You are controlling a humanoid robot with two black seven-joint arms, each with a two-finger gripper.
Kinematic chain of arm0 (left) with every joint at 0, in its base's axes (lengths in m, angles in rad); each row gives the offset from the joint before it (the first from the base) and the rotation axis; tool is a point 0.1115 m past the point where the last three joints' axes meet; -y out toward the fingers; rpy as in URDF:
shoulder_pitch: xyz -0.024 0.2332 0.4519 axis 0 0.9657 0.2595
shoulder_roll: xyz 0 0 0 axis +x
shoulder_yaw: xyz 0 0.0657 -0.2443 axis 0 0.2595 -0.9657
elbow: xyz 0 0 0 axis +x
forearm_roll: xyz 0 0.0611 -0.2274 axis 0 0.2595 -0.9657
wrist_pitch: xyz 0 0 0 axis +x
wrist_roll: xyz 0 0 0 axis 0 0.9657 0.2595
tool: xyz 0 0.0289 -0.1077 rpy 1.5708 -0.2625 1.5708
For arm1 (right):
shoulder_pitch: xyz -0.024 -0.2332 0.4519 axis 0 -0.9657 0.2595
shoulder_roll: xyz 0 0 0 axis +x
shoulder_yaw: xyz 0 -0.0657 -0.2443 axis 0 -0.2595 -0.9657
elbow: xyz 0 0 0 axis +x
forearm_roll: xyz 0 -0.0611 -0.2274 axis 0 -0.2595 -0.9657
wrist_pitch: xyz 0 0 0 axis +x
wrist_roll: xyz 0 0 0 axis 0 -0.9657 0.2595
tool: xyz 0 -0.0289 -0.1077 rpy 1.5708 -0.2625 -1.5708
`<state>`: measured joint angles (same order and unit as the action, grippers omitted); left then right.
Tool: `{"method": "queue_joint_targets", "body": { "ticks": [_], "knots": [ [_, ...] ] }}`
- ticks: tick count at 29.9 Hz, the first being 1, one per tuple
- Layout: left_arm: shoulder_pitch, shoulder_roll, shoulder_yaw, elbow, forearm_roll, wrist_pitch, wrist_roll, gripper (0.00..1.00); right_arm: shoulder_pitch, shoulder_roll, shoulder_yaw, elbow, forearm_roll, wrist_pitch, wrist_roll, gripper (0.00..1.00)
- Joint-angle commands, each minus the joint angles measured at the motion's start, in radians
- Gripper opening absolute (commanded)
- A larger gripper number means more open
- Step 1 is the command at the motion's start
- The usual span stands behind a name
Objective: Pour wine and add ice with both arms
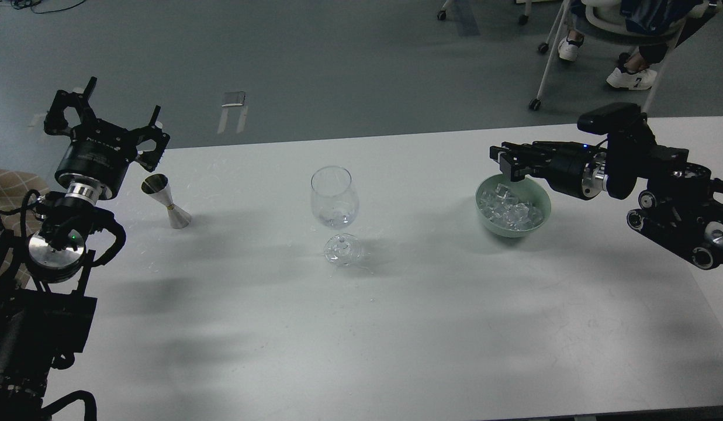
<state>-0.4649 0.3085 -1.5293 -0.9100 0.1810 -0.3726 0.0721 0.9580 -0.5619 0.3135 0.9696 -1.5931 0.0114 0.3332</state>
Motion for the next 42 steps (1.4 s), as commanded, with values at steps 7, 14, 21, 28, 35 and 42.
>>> {"method": "queue_joint_targets", "body": {
  "ticks": [7, 14, 21, 28, 35, 42],
  "knots": [
    [0.000, 0.018, 0.000, -0.001, 0.000, 0.000, 0.000, 0.95, 0.099, 0.134, 0.108, 0.129, -0.007, 0.002, 0.000, 0.00],
    [0.000, 0.024, -0.002, -0.001, -0.003, 0.000, 0.000, 0.95, 0.111, 0.324, 0.027, 0.083, -0.073, 0.005, -0.002, 0.00],
    [0.000, 0.055, -0.002, -0.001, -0.041, 0.000, 0.002, 0.95, 0.111, 0.401, -0.028, 0.058, -0.102, 0.005, -0.003, 0.00],
    [0.006, 0.058, -0.002, -0.001, -0.043, 0.000, 0.000, 0.95, 0.113, 0.398, -0.028, 0.055, -0.108, 0.005, -0.003, 0.00],
    [0.006, 0.060, 0.000, -0.001, -0.043, 0.000, 0.003, 0.95, 0.116, 0.395, -0.028, 0.058, -0.107, 0.005, -0.002, 0.00],
    [0.006, 0.060, -0.002, -0.001, -0.043, 0.000, 0.003, 0.95, 0.114, 0.393, -0.028, 0.061, -0.105, 0.005, 0.000, 0.14]
  ]
}}
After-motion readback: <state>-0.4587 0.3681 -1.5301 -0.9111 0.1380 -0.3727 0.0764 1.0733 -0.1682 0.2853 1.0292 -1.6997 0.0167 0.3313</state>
